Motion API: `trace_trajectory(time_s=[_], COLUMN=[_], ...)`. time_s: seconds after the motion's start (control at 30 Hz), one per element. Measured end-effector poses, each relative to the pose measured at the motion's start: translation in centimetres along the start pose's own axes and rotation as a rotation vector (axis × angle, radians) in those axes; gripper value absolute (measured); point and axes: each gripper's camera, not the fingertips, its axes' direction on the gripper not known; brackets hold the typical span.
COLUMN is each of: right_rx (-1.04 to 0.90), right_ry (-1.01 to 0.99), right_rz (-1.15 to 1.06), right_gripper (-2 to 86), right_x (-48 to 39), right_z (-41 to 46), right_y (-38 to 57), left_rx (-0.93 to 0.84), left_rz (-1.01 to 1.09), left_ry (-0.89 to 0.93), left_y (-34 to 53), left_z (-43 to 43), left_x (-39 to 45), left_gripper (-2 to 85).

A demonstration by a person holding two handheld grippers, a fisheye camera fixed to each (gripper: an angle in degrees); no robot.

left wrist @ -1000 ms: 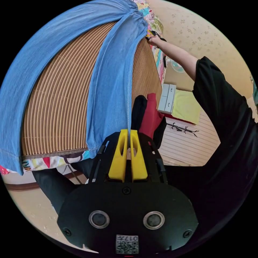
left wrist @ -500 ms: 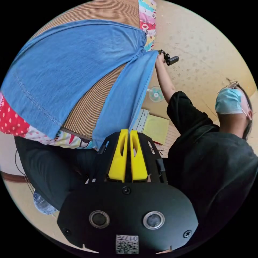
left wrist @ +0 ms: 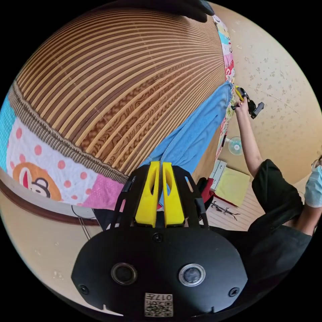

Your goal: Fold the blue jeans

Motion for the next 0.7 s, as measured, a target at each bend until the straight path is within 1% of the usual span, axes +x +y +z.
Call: trace_trajectory(time_s=[0.07,0.1,0.13,0.17,0.2,0.27,0.3,0.33,0.37,0.4,0.47,0.57,0.7], right_rx=[-0.081,-0.109,-0.174,-0.255,-0.300,-0.532,-0.569,-0.601,-0.595,-0.593,-0.600,-0.588,-0.633], right_ry=[-0.153,-0.189,-0.269,-0.346,-0.376,-0.451,-0.458,-0.478,-0.525,-0.554,-0.611,-0.693,-0.683], right_rz=[-0.166,-0.196,-0.233,-0.223,-0.195,-0.036,0.014,0.142,0.272,0.320,0.530,0.654,0.685], right_gripper=[7.0,6.9,6.7,6.2,5.9,5.6,5.6,5.5,5.5,5.6,6.4,7.8,8.5], right_x=[-2.9,-3.4,-4.0,-4.3,-4.4,-4.9,-4.9,-4.6,-4.3,-4.4,-4.5,-5.0,-5.8], right_z=[-3.8,-4.8,-6.6,-7.9,-8.4,-9.3,-9.6,-10.6,-11.6,-11.9,-12.9,-12.9,-11.2], right_y=[8.0,10.2,14.9,19.7,22.2,31.4,33.5,37.0,39.8,40.9,44.0,45.7,47.5], left_rx=[-0.008,-0.025,-0.032,-0.043,-0.052,-0.071,-0.087,-0.096,-0.114,-0.137,-0.176,-0.209,-0.249], left_rz=[0.026,0.032,0.034,0.043,0.054,0.076,0.090,0.096,0.106,0.107,0.104,0.133,0.180], left_ry=[-0.030,-0.044,-0.052,-0.071,-0.092,-0.130,-0.153,-0.164,-0.183,-0.198,-0.217,-0.260,-0.308], left_y=[0.6,1.0,1.1,1.4,1.6,1.7,1.8,1.8,1.7,1.6,1.5,1.5,1.9], left_z=[0.4,0.8,1.0,1.2,1.4,1.7,1.9,2.0,2.1,2.3,2.5,2.9,3.6], left_x=[1.1,1.7,2.0,2.6,3.2,4.2,4.9,5.2,5.7,6.1,6.6,7.6,8.7], left_gripper=[-0.8,-0.8,-0.8,-0.8,-0.7,-0.7,-0.7,-0.7,-0.7,-0.7,-0.7,-0.7,-0.6])
